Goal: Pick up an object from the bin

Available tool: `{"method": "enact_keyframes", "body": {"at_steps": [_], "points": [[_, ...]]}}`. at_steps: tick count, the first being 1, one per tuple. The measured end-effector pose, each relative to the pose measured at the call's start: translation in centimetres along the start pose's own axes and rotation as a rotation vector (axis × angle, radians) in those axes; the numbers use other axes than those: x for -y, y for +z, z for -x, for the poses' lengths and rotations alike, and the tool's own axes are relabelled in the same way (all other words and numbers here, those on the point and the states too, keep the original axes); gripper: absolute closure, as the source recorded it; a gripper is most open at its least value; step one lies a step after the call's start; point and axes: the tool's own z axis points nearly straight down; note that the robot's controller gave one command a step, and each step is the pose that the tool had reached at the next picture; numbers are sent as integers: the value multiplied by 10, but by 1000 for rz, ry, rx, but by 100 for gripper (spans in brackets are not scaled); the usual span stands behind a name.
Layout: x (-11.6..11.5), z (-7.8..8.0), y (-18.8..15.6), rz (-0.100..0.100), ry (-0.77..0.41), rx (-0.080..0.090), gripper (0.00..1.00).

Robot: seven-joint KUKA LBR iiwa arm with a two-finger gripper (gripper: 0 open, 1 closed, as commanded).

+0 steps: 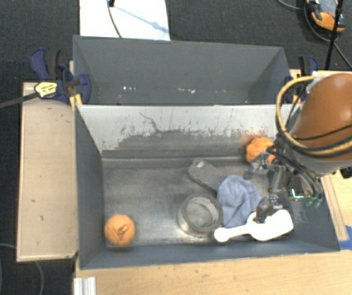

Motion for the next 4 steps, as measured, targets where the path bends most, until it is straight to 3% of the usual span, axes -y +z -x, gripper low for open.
{"method": "enact_keyframes", "body": {"at_steps": [1,2,3,4], "points": [[0,1,-3,-1,-1,7,0],[15,40,160,0,-86,3,100],[15,40,160,0,-89,2,0],[15,41,159,0,-91,5,100]]}}
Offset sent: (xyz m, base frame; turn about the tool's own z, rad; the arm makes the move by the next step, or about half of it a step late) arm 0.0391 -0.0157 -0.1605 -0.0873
